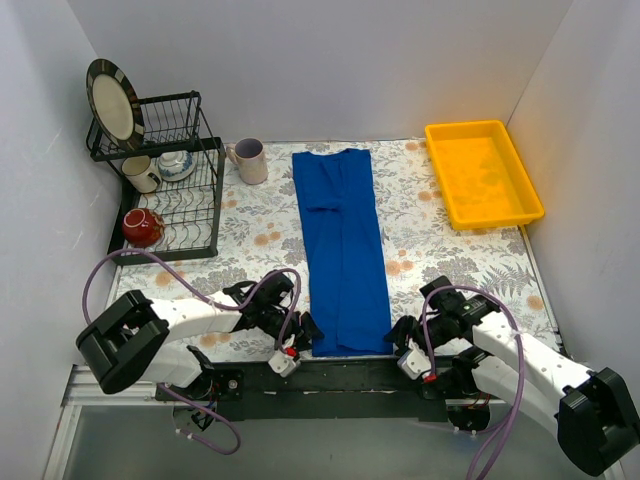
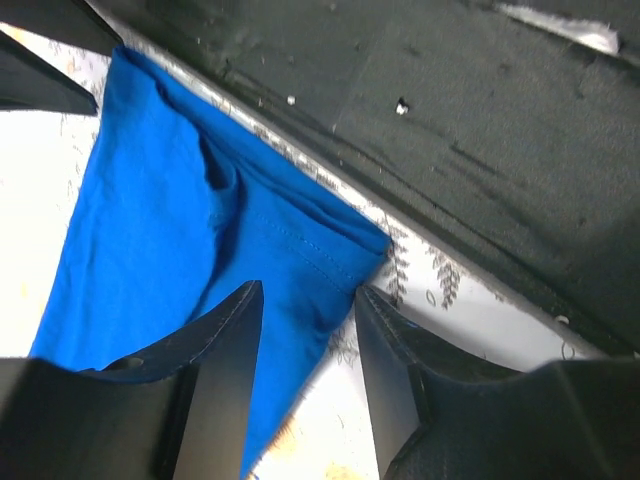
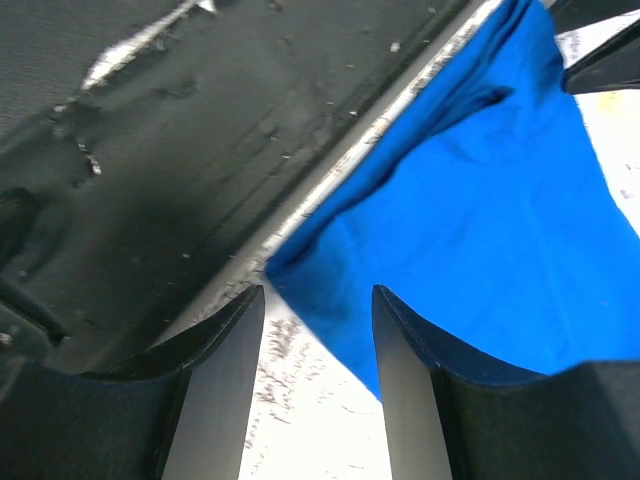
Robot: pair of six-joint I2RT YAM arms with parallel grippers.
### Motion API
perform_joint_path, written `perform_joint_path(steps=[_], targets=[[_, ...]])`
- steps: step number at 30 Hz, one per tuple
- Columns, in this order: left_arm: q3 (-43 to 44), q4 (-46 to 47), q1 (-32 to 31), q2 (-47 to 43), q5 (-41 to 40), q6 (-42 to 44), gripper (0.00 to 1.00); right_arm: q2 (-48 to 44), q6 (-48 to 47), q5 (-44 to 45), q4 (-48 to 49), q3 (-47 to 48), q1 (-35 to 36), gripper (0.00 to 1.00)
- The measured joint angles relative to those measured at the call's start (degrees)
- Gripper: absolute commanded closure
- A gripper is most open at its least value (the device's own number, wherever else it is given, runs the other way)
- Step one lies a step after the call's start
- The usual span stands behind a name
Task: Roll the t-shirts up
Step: Roll the T-shirt to the center of the board.
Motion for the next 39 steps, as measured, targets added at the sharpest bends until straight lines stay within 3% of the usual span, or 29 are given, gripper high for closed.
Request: perform_joint_path(steps=[11,22,32,39], targets=[[0.7,2.9,-2.5,3.7,1.3,0.2,0.7,2.1,-0.4,-1.6,2.5,-1.2,0.9,0.55],[2.4,-0.3,-3.4,4.9,0.5,-2.7,0.99,3.4,-0.6,-0.7,3.0,-1.2,1.8,0.76],[5.1,-8.2,-3.7,2.4,-3.9,-13.0,1.0,2.2,6.5,5.0,1.9,4.0,3.0,0.86],[9.1,-9.6,-3.8,2.6,-5.2,-28.1,1.0,2.6,17.0,7.0,-0.4,10.3,5.3,0.87]])
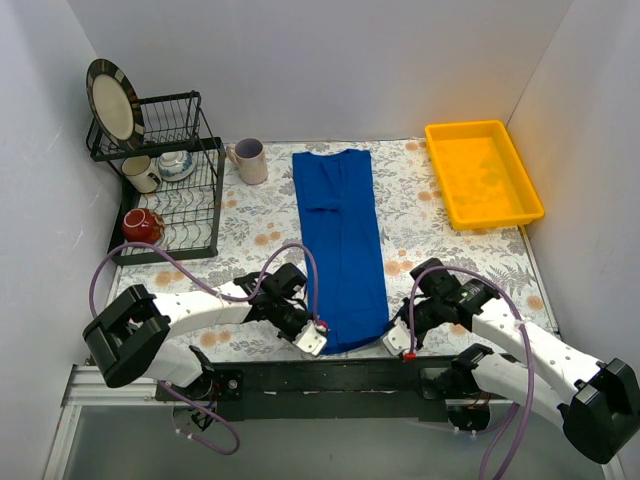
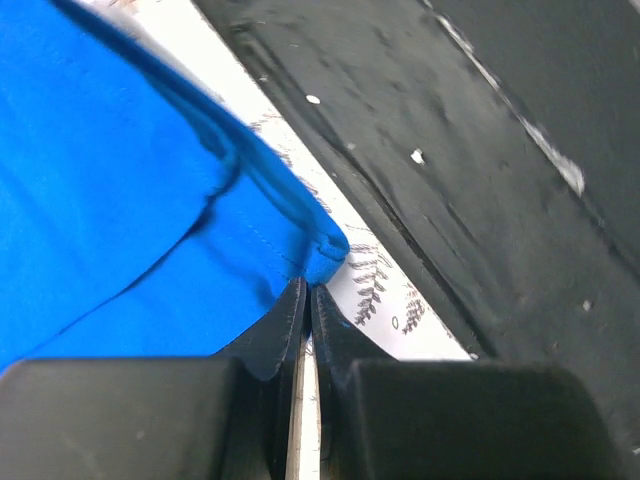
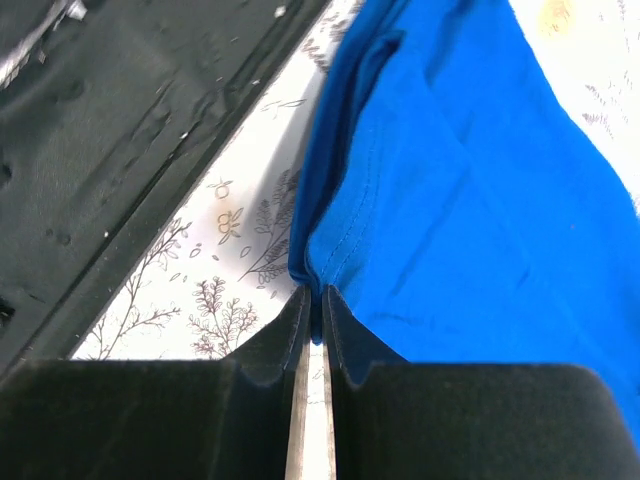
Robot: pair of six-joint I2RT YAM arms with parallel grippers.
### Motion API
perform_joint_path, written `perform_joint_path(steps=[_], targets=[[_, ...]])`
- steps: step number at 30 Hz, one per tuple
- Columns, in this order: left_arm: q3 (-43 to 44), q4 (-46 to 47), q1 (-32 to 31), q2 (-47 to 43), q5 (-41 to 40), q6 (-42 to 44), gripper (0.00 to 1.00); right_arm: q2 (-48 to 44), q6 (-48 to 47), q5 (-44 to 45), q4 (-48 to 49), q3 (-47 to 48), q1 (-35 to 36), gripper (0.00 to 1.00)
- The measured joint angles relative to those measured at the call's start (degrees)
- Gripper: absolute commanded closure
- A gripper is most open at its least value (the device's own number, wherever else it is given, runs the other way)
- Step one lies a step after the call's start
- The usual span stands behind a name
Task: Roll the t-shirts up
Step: Roll the T-shirt to the center of the board.
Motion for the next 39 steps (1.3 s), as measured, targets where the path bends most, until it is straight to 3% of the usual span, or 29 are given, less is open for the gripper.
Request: perform_joint_path(steps=[9,22,30,39], targets=[[1.4,0.4,0.1,-0.9,-2.7,-15.7,1.0,3.8,17.5,3.0,0.5,5.9,2.7,0.92],[4.6,0.8,4.4,-3.8,-5.9,-33.9,1.0,6.9,39.5,8.3,7.6,6.7,2.9,0.95],[5.2,0.6,7.3,-4.0,-6.0,-41.8,1.0,8.3,47.9,10.9,12.7,6.7,2.9,0.97],[5.1,3.4,10.5,-4.1,-6.2,-48.4,1.0,10.1,49.9,12.6,15.5,6.7,2.9,0.98]])
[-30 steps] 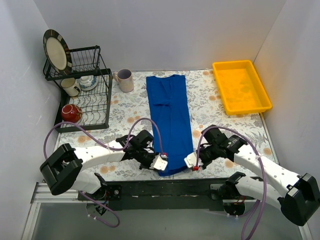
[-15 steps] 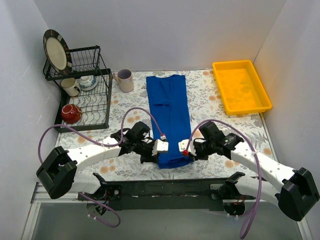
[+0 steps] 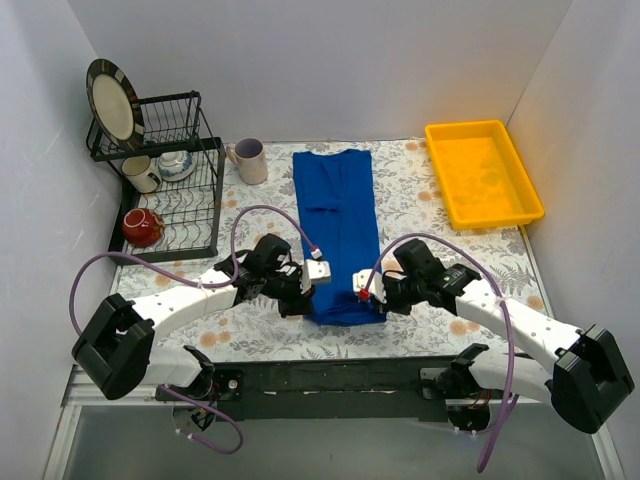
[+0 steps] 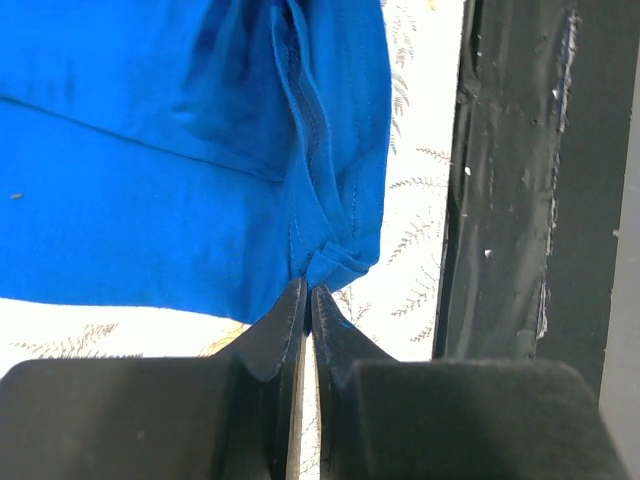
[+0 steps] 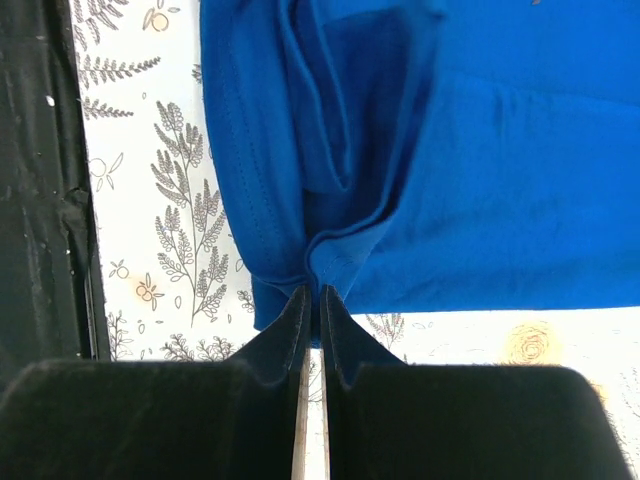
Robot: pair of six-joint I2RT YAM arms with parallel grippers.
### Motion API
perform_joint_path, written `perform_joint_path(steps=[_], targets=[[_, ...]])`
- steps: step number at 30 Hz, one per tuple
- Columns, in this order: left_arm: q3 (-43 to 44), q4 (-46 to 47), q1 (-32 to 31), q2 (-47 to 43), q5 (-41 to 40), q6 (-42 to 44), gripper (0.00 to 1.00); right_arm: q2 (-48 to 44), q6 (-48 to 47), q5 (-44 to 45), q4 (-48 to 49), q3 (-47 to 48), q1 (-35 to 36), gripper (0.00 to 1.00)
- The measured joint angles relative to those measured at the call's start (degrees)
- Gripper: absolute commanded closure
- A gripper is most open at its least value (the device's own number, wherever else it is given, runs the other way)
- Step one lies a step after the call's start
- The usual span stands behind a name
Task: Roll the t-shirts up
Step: Roll the T-shirt to the center of the board.
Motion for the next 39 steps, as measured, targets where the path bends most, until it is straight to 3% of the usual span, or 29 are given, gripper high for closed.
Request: perform_joint_path(steps=[26,28,32,34,39], targets=[[-5.0,6.7,6.8,0.0,-1.6,-10.5,1.0,8.8,0.2,0.3,5.0,3.9,0.0,0.98],[-5.0,7.4,7.2,0.0,-2.3,-11.0,0.99,9.5,0.2,0.5,5.9,3.9,0.0,0.91],[-5.0,7.7,7.6,0.0,-4.4,-12.0,0.63,11.1,1.0,1.3,7.5,4.5,0.0,0.6],[-4.9,7.2,7.7,0.0,-5.0,-12.0,0.57,11.3,2.0,2.3,7.7,5.3,0.0,0.49],[-0.5,2.9,7.9,-0.1,-6.5,-11.5,0.51,9.9,4.3,6.6,8.0,8.5,0.0,0.44]])
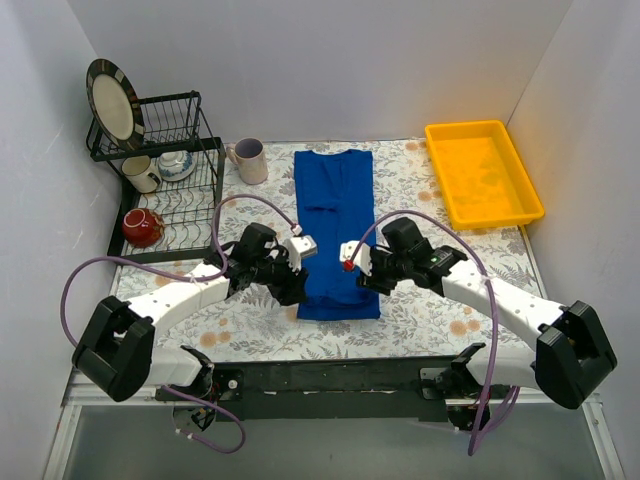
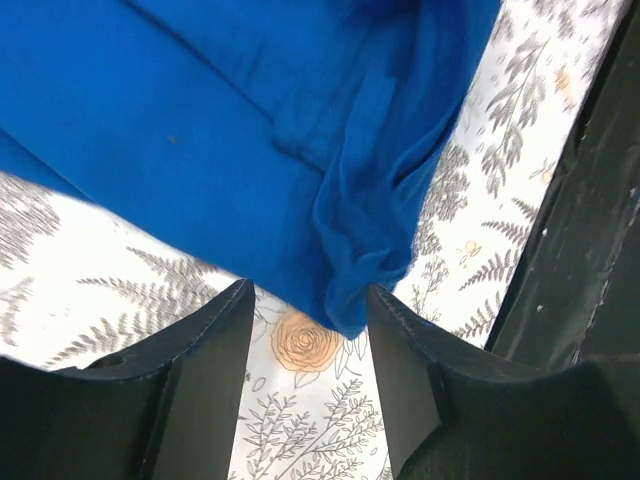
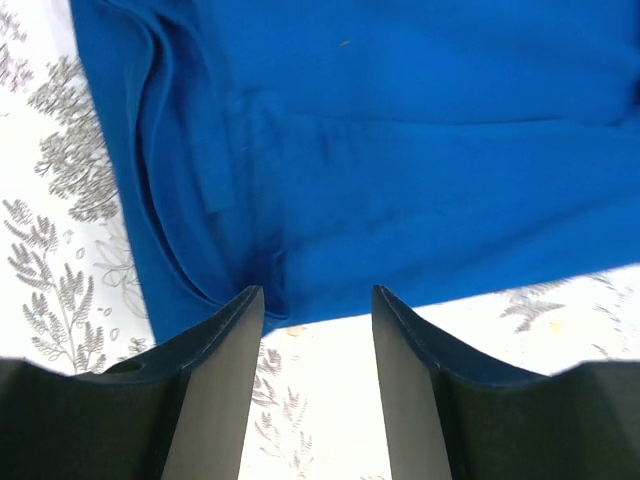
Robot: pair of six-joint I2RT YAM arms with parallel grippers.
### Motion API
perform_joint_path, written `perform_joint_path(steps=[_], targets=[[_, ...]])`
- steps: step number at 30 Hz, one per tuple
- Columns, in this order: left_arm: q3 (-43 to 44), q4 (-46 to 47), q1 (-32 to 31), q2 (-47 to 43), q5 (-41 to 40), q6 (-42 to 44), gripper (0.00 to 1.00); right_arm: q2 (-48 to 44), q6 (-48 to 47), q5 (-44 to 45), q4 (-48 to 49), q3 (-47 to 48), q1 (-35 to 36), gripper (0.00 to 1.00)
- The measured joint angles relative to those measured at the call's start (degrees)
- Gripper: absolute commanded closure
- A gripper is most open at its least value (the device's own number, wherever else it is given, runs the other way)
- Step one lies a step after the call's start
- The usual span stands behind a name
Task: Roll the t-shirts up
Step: Roll the T-shirt to the center of the board.
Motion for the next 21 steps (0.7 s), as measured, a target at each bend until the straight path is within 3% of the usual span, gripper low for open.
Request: perform_joint_path(steps=[5,10,16,21], targets=[[4.2,-3.0,0.2,-2.0,4.0,2.5,0.59,-3.1,1.4,0.9,-0.9,1.2,0.0,0.51],[4.8,-5.3,0.1,-2.2,9.2,3.8,0.78,-3.4,1.6,-1.3,-4.0,1.2,0.0,0.6],[4.7,-5.9,0.1,-0.5,14.4,4.7,0.77,-3.0,1.3,-4.0,-5.6,0.6,0.0,0.63],[4.7,-5.8,0.1,5.9,15.3,6.5,0.84,-1.5,1.4,-5.6,-5.5,0.6,0.0,0.64]])
